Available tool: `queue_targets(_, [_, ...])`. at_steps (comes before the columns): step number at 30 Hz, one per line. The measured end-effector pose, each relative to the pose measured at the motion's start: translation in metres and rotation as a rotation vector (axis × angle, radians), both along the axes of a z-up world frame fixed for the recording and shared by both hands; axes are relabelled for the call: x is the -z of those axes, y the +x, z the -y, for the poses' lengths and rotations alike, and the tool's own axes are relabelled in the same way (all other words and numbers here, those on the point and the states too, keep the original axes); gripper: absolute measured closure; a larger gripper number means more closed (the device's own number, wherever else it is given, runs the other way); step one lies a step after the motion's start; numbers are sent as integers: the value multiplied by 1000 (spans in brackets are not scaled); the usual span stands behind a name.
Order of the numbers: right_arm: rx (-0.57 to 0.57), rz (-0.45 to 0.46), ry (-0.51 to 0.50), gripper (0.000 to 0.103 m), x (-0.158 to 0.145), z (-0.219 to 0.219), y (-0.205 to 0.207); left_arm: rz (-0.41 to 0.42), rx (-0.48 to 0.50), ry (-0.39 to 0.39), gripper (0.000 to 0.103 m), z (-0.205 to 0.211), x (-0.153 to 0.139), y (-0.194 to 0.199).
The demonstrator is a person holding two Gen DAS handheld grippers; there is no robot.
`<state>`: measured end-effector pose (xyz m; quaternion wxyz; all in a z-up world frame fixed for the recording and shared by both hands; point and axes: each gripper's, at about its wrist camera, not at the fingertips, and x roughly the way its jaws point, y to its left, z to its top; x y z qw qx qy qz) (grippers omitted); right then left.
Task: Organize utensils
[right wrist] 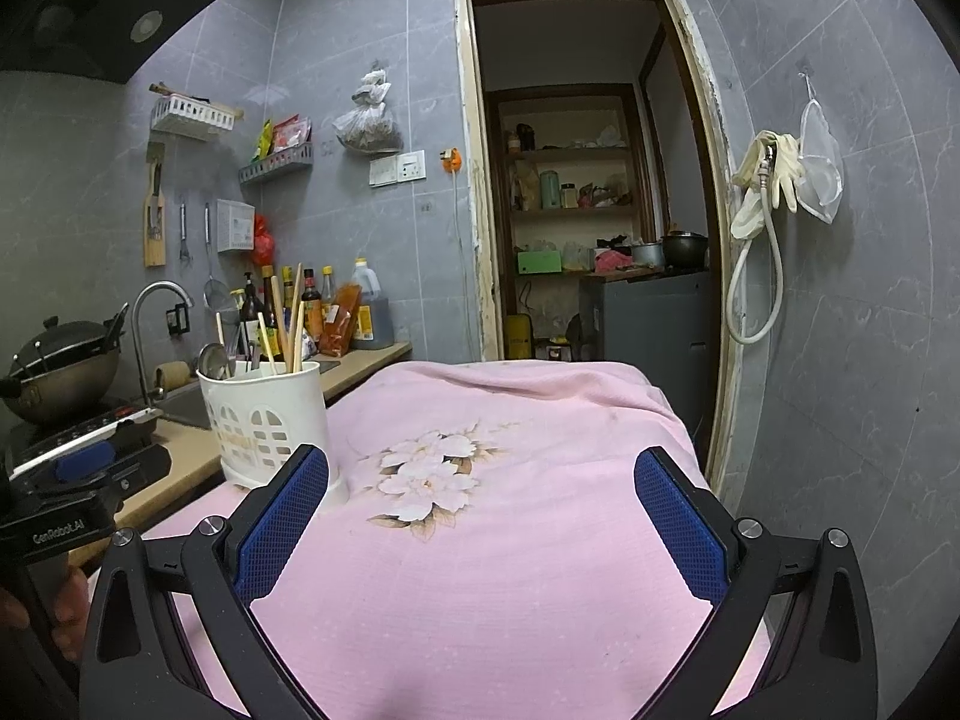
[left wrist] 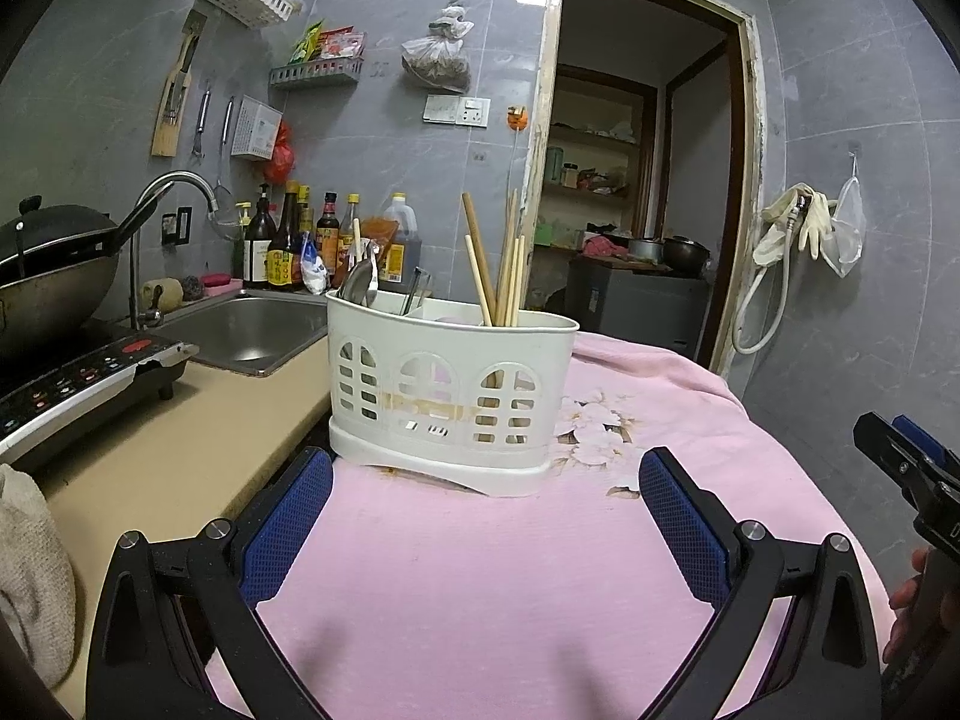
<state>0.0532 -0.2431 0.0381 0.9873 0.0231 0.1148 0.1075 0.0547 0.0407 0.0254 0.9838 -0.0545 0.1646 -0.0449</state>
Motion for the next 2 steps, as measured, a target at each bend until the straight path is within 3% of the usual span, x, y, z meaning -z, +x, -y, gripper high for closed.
queue_targets(2, [0,-2,-1,0,1,-1,0,-4,0,-1,3,0,1,0])
